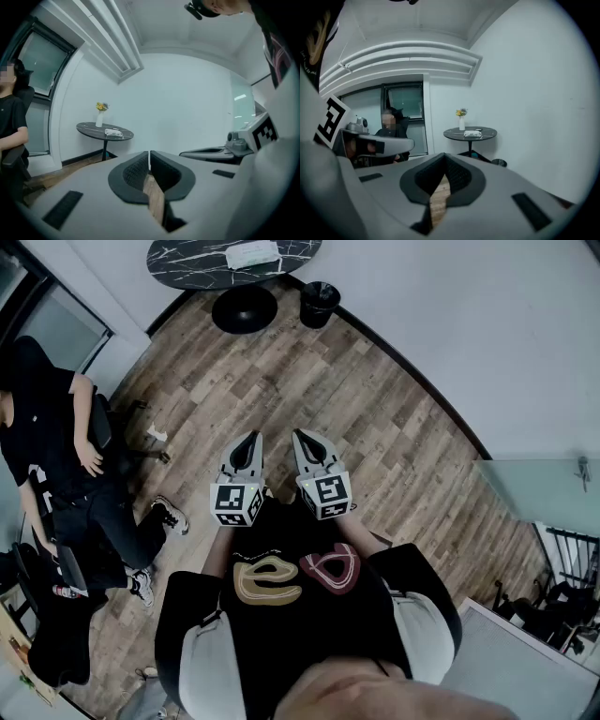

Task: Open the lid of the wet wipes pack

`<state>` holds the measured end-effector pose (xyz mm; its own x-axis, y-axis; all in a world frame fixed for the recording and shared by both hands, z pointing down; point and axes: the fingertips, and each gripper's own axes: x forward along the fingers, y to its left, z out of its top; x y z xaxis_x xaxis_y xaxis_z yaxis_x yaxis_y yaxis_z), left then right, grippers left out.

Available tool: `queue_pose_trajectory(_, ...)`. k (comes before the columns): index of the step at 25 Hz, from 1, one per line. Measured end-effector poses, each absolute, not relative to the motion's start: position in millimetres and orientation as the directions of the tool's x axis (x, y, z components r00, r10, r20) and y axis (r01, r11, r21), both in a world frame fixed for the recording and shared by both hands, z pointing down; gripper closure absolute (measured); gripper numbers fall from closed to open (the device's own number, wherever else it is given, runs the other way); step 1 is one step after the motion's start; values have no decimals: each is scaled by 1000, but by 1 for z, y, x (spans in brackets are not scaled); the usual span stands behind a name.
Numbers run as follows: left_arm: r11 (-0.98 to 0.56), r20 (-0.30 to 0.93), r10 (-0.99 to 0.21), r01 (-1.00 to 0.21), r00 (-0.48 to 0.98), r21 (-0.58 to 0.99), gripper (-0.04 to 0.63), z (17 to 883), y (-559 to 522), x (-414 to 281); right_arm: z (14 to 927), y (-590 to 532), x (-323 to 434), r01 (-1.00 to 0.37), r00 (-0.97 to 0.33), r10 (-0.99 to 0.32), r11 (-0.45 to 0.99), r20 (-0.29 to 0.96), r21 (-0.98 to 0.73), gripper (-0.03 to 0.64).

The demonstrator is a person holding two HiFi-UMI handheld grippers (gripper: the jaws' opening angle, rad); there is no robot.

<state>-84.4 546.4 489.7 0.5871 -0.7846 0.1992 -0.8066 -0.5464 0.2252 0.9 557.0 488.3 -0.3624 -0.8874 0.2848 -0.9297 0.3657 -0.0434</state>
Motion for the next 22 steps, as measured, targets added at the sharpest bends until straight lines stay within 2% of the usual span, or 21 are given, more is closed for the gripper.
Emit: queue_pose_trajectory(22,-553,192,-777,-796,599,247,569,500,535,-121,511,560,-25,-936,-350,-892,339,287,-91,604)
